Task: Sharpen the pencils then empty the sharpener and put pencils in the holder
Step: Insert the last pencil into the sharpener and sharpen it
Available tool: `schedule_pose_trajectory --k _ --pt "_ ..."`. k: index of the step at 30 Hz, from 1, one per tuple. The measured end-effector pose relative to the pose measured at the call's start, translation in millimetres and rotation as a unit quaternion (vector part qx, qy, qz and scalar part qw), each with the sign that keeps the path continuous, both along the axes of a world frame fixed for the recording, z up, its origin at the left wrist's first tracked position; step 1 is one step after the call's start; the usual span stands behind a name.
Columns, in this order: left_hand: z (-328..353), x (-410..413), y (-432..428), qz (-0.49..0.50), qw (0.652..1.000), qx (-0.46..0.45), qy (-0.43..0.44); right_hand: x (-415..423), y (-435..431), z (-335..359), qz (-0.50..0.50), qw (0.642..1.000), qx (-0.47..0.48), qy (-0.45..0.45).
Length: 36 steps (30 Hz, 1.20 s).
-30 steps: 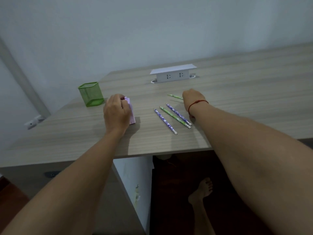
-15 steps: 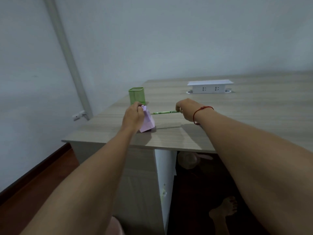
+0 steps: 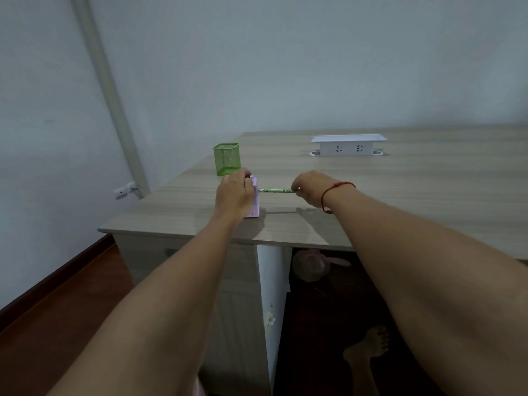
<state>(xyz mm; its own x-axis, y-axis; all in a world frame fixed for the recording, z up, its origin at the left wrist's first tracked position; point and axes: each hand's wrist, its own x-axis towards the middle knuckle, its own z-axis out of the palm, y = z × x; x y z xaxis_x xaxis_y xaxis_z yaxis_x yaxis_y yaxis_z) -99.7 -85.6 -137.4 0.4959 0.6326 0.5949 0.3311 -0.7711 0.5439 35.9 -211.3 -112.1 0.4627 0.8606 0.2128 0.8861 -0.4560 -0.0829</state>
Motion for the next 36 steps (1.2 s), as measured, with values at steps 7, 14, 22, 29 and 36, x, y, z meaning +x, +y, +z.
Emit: schedule_pose_trajectory --k 7,14,22,29,36 --pt "-5 3 -11 0.024 0.998 0.002 -0.063 -2 8 -10 -0.004 1.000 -0.003 -0.026" --pt "-3 5 -15 0.038 0.996 0.006 -0.081 -3 14 0 0.007 0.997 0.011 -0.078" --pt "-5 7 -13 0.054 0.997 0.023 -0.052 -16 23 -7 0.033 0.996 0.003 -0.088" --pt "3 4 -6 -0.029 0.998 0.008 0.048 -33 15 -14 -0.023 0.994 -0.001 -0.111" --pt "0 -28 8 -0.004 0.997 -0.079 0.003 -62 36 -5 0.073 0.996 0.020 -0.056"
